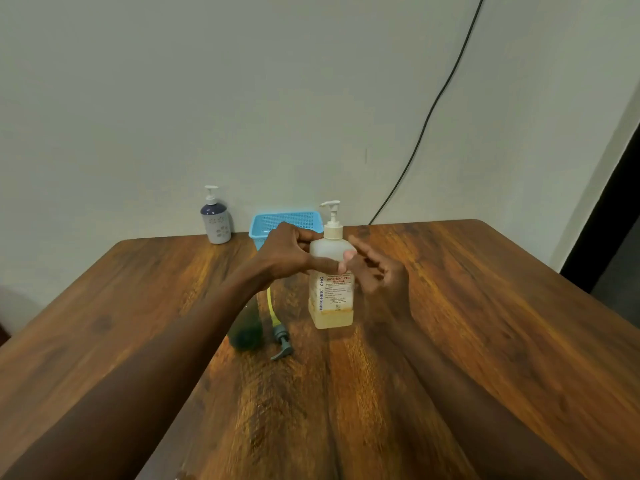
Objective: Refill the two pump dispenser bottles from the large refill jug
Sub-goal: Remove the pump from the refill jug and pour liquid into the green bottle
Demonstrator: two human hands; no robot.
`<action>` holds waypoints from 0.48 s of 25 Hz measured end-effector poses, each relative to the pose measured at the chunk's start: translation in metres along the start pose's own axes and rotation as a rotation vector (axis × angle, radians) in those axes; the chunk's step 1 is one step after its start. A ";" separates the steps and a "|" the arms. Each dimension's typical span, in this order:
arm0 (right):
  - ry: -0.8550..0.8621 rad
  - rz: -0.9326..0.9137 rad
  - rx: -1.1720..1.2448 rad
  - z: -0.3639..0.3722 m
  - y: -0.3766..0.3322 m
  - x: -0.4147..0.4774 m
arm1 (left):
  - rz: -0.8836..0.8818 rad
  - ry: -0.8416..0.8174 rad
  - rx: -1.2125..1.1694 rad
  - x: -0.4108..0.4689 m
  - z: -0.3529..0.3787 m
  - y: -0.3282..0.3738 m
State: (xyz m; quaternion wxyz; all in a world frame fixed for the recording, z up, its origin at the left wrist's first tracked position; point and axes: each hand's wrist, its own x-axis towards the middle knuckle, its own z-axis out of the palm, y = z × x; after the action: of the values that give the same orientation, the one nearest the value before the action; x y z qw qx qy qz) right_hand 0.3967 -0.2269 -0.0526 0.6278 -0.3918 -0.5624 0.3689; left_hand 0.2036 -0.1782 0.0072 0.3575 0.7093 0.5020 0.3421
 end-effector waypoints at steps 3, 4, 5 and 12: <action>0.004 -0.062 -0.190 0.002 -0.016 0.018 | 0.020 -0.025 -0.050 -0.012 0.000 0.005; -0.013 -0.062 -0.224 0.003 -0.020 0.024 | 0.010 -0.024 -0.065 -0.014 0.001 0.005; -0.027 -0.055 -0.257 0.003 -0.023 0.030 | 0.004 -0.027 -0.065 -0.015 0.001 0.006; -0.121 -0.071 -0.328 0.008 -0.032 0.052 | 0.035 -0.045 -0.028 -0.022 0.005 0.010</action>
State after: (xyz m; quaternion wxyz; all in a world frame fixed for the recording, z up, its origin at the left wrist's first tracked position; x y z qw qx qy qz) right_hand 0.3945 -0.1931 -0.0017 0.5332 -0.4460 -0.6652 0.2726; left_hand 0.2068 -0.2026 0.0104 0.3725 0.7205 0.4766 0.3390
